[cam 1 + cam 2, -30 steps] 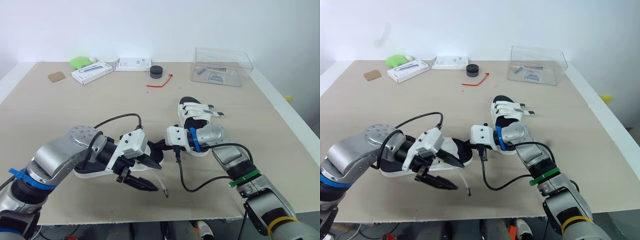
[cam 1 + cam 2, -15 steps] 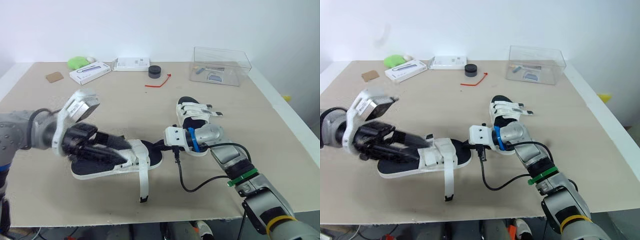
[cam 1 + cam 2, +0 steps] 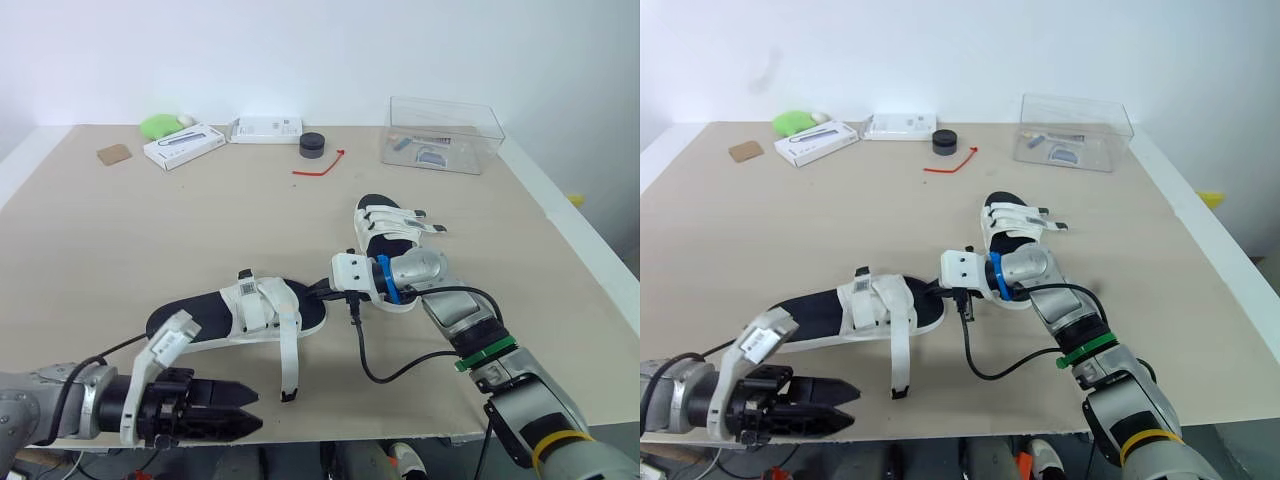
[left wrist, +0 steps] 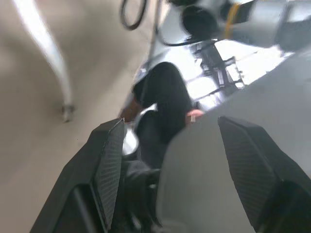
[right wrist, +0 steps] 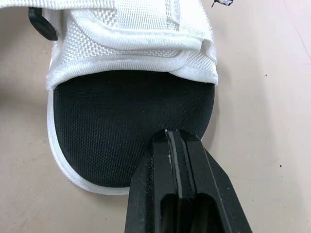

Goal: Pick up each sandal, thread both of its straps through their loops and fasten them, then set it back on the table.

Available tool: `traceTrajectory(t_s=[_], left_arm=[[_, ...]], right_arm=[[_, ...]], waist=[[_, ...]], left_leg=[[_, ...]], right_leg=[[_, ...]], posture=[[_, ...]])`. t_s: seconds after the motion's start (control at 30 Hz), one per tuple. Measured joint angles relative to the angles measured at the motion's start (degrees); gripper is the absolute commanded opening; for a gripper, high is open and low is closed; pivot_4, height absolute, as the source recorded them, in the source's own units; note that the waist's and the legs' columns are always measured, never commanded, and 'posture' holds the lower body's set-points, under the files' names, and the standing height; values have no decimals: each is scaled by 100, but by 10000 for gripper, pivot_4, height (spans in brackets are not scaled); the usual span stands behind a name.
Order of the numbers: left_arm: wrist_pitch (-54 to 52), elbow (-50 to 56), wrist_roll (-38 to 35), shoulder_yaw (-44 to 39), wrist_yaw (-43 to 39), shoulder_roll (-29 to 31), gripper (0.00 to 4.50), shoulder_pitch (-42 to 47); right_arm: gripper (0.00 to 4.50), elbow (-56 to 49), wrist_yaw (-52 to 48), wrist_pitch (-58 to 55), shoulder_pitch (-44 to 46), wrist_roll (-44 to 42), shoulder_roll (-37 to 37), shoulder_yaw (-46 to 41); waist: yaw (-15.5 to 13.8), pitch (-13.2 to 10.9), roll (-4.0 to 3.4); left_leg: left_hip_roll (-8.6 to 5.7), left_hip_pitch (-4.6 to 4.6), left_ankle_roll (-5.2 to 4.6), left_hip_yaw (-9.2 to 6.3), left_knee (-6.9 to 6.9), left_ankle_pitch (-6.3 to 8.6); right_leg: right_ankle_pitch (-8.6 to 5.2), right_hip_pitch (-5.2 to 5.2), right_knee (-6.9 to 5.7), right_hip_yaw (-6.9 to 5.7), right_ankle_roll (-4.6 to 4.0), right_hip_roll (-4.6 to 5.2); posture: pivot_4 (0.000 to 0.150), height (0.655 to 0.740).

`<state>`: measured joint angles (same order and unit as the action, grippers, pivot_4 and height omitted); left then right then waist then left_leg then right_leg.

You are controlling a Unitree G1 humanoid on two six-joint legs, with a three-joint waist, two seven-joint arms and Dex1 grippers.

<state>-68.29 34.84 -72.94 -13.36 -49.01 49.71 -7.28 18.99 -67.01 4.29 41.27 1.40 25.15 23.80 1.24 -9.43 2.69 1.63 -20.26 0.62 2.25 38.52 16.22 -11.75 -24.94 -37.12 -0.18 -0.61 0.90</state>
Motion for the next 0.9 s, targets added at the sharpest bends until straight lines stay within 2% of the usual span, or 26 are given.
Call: traceTrajectory(t_s=[0.13,0.37,0.73,0.8,0.83,0.9], left_arm=[[424,-242,716,570,156,-285,31273,352],[818,-761,1443,1260,90,-504,31273,878],[944,-953,1837,1927,-380,-690,31273,1365],[948,-968,1916,1986,-369,-760,26190,1382],[951,-981,1952,2022,-363,-799,25118,1382],[951,-1057,2026,2051,-309,-888,14338,1394]], right_arm=[[0,13,9,-3,9,1,-23,-6],[0,-87,15,-46,-14,-1,-11,-4],[0,-265,94,-193,-96,-1,73,-15],[0,-279,100,-202,-105,-1,83,-15],[0,-284,103,-207,-107,-1,89,-16],[0,-293,112,-236,-111,-1,92,-19]], waist=[[-2,1,1],[-1,1,0],[-3,1,0],[-6,1,0],[-6,1,0],[-8,1,0]], left_leg=[[2,0,1,1,0,-1],[6,-3,-2,4,-8,1],[3,-5,-2,4,-7,1],[2,-6,-2,4,-7,1],[1,-6,-2,4,-6,1],[-1,-6,-3,3,-4,1]], right_leg=[[5,0,1,2,-5,-8],[16,-7,2,4,11,-12],[17,-6,3,4,19,-6],[18,-5,4,3,21,-4],[18,-4,4,3,22,-2],[19,-2,4,3,25,0]], posture=[[1500,7400],[1500,7400],[1500,7400],[1500,7400],[1500,7400],[1500,7400]])
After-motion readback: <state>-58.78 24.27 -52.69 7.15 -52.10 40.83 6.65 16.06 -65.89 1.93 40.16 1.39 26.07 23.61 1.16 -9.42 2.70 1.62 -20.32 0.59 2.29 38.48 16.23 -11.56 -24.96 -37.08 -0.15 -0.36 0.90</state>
